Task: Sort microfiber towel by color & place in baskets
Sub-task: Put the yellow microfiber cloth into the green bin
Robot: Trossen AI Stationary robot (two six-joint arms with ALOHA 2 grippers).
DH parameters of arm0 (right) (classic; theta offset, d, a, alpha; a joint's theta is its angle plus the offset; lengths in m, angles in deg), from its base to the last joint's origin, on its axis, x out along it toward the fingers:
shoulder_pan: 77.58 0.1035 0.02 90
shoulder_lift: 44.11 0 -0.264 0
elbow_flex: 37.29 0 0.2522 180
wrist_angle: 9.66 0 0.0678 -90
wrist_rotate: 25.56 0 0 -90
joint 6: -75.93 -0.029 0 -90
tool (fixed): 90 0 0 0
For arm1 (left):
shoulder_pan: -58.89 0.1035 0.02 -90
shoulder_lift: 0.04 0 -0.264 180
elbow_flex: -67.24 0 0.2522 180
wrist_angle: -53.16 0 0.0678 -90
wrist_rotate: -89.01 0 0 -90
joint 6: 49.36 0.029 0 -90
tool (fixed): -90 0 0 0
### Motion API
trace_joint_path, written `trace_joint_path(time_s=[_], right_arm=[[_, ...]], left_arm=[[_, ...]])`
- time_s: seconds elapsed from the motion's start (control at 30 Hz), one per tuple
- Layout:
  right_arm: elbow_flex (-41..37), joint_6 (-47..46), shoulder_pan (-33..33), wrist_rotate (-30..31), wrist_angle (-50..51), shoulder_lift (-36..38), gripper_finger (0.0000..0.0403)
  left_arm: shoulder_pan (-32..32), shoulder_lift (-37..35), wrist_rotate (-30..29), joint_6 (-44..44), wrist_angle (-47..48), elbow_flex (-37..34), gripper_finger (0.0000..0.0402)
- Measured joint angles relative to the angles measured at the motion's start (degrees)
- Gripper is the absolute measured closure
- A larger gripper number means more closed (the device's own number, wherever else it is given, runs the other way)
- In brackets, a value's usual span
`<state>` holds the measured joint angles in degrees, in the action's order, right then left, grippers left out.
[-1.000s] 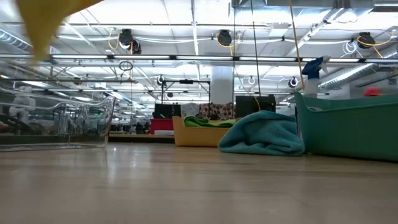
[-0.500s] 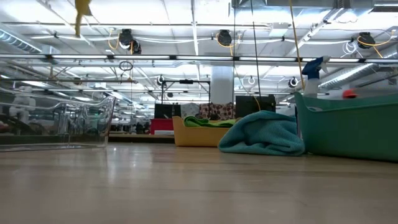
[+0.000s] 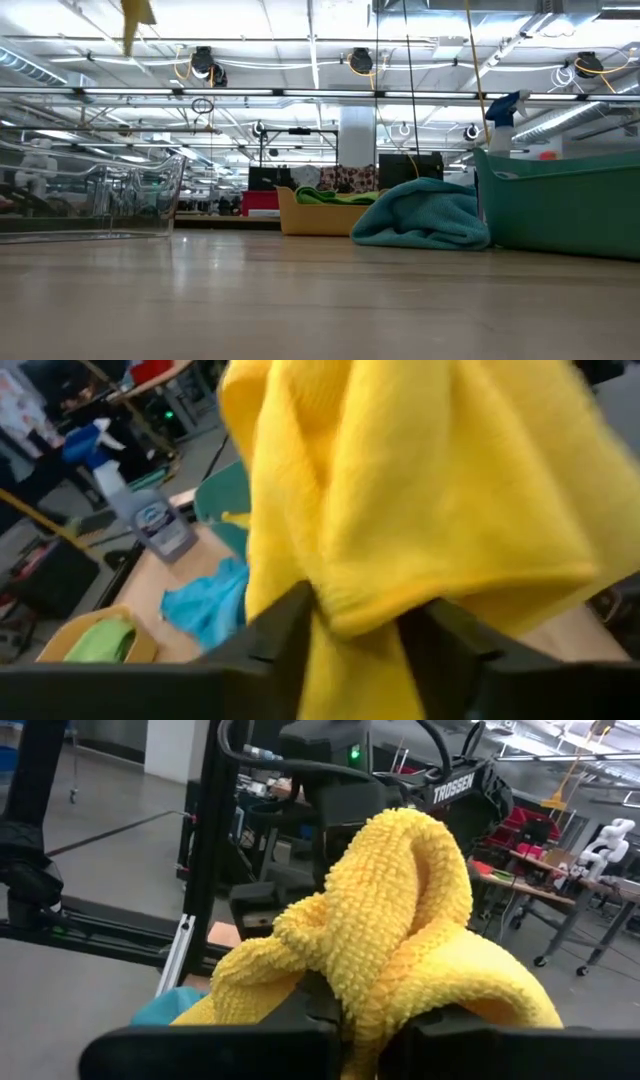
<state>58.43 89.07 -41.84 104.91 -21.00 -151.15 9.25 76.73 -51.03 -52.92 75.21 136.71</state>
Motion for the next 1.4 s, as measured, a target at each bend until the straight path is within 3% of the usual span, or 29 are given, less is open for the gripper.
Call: trace_joint_path(time_s=[0.13, 0.2, 0.47, 0.6, 0.77, 1.03, 1.23, 1.4], right_arm=[[0.0, -0.7, -0.1, 0.0, 0.5, 0.0, 0.0383], [0.0, -1.8, -0.4, -0.1, 0.9, 0.0, 0.0383], [0.0, -12.2, -2.8, -0.3, 1.5, -2.0, 0.0361], [0.0, -14.8, -4.3, -1.6, 2.1, -2.4, 0.0312], [0.0, -17.6, -5.5, -11.1, 2.4, -2.3, 0.0242], [0.0, -20.2, -6.1, -12.1, 5.5, -2.3, 0.0165], [0.0, -20.2, -6.8, -12.4, 6.8, -2.3, 0.0157], [0.0, -20.5, -7.1, -12.7, 6.9, -2.3, 0.0204]], left_arm=[[-0.4, 0.0, 1.9, 4.2, -5.5, 0.0, 0.036], [-0.4, 0.0, 2.8, 5.5, -7.7, 0.0, 0.0389], [-0.3, 0.0, 3.3, 9.0, -10.4, 0.0, 0.039], [0.4, 0.5, 3.3, 9.0, -10.8, 0.0, 0.0396], [1.8, 1.6, 3.7, 10.4, -11.4, 0.0, 0.0397], [2.3, 1.9, 3.7, 12.0, -14.4, 0.0, 0.0399], [2.7, 2.8, 6.8, 14.7, -18.6, 0.0, 0.0399], [3.0, 4.2, 8.5, 16.4, -20.6, 0.0, 0.0385]])
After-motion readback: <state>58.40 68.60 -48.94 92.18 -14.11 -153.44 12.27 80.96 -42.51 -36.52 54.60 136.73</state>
